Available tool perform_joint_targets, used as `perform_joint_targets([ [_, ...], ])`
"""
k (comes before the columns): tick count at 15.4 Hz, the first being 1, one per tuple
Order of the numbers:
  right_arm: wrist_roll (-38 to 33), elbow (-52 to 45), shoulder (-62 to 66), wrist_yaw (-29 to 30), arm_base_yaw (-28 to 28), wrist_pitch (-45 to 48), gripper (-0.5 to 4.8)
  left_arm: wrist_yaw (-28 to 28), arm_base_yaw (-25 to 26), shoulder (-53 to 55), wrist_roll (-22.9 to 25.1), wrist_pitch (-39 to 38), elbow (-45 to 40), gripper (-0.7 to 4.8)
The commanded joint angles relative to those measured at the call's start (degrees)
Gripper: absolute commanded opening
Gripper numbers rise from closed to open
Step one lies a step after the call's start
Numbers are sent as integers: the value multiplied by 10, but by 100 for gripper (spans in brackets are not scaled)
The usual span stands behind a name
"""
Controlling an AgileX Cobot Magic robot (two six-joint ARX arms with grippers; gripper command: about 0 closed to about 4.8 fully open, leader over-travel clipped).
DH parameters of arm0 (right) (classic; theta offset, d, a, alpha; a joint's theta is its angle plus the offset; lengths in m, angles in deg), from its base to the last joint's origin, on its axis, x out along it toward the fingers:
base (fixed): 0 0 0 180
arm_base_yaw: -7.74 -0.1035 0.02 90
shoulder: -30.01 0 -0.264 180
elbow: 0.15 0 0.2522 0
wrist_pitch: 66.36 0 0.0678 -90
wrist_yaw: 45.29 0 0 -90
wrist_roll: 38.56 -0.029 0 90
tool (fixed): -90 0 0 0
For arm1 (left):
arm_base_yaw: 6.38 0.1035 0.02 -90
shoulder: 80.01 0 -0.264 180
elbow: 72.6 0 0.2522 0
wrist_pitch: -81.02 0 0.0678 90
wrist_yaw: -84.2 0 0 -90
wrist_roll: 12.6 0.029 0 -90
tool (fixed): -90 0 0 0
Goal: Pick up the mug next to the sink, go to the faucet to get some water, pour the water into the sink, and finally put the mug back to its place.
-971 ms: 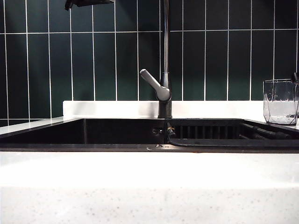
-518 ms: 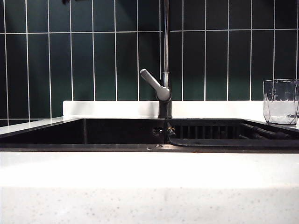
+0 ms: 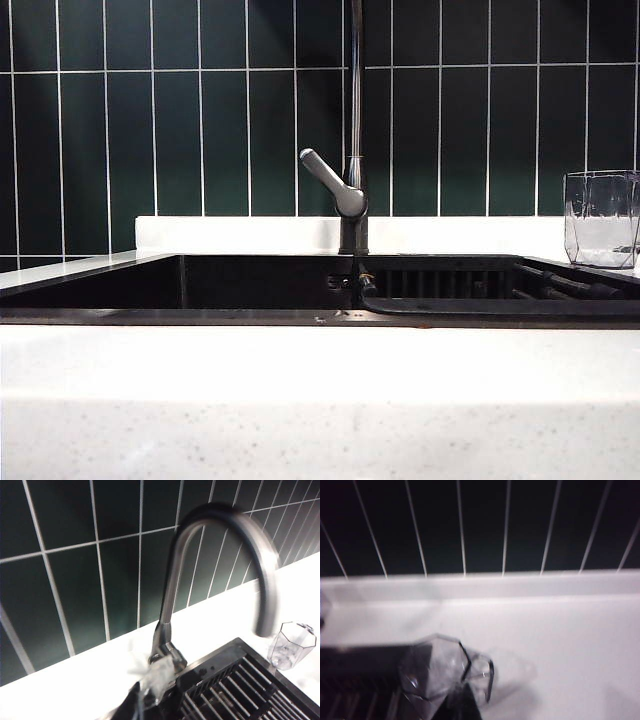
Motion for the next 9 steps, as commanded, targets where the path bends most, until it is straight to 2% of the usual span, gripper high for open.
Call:
perform_joint_targets([
  [1, 0, 2, -56, -38, -19, -35, -6, -90, -32, -69, -2, 4, -44, -6],
  [4, 2, -22, -107, -67, -50, -41, -6, -197, -72, -170, -15, 44, -160, -6],
  [6, 2, -63, -139, -78, -72, -36, -6, -216, -77, -229, -41, 78, -245, -6],
  [7, 2, -103, -173, -80, -90, -8, -6, -223, -77, -277, -10, 109, -310, -6],
  [9, 5, -159, -219, -98, -111, 19, -6, -223, -77, -326, -9, 146, -379, -6],
])
